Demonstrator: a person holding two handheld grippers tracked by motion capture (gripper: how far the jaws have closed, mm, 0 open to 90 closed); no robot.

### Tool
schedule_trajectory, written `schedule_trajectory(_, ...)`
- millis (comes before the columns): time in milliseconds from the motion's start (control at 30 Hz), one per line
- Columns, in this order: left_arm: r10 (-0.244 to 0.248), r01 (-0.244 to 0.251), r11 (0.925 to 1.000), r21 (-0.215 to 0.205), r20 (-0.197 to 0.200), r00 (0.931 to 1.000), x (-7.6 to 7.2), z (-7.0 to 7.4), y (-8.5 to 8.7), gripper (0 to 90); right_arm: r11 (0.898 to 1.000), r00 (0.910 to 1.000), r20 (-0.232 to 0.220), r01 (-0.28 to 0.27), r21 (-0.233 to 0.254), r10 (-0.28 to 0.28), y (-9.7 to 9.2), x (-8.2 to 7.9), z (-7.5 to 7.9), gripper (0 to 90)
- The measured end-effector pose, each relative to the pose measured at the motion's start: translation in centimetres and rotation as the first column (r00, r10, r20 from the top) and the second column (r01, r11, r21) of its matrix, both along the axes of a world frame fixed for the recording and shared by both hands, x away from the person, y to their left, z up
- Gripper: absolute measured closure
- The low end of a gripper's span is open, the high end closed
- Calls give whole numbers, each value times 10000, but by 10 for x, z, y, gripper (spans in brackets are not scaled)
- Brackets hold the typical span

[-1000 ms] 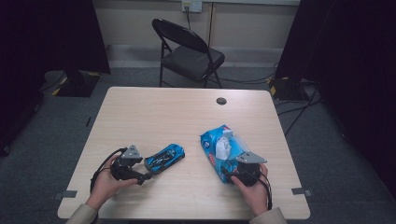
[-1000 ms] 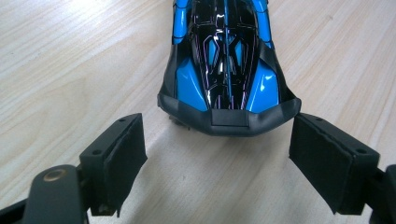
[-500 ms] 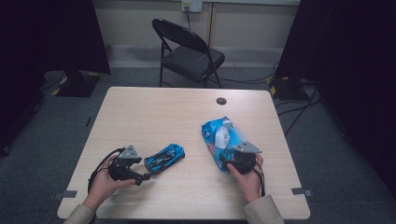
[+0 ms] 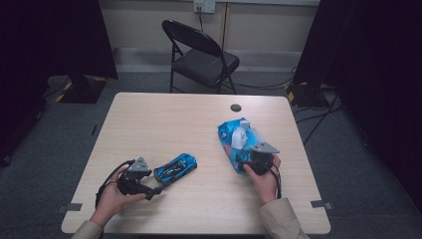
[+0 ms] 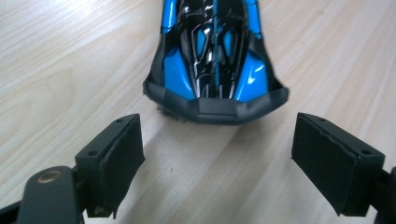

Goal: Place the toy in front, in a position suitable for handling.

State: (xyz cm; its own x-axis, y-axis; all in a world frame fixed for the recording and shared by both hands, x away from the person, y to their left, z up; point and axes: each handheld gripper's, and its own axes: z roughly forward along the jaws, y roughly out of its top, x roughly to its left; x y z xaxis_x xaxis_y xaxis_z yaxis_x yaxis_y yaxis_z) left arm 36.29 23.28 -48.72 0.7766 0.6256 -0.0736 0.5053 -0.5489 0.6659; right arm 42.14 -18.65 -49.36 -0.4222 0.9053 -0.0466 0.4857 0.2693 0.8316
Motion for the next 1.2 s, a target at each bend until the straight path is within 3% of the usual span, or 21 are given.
schedule_trajectory(367,12,-7,9998,-182,279,9996,3,-8,-11,162,10000,9998,185,56,71,-58,-3,7,-2,165)
schedule_trajectory(600,61,-57,10000,-53,847,9964,4,-11,-18,161,9999,9992,393,34,157,-41,-4,5,-4,166)
schedule_trajectory(700,-11,7,10000,50,852,9964,6,-15,-20,156,9999,9993,383,-51,112,47,-4,4,-4,165)
schedule_trajectory(967,-117,145,9996,-255,1061,9943,10,-19,-21,130,9981,9985,47,-548,-265,550,-4,1,1,161)
schedule_trajectory(1200,-48,72,9997,-234,1028,9947,11,-20,-24,99,9958,9955,-249,-918,4,918,-9,-5,6,147)
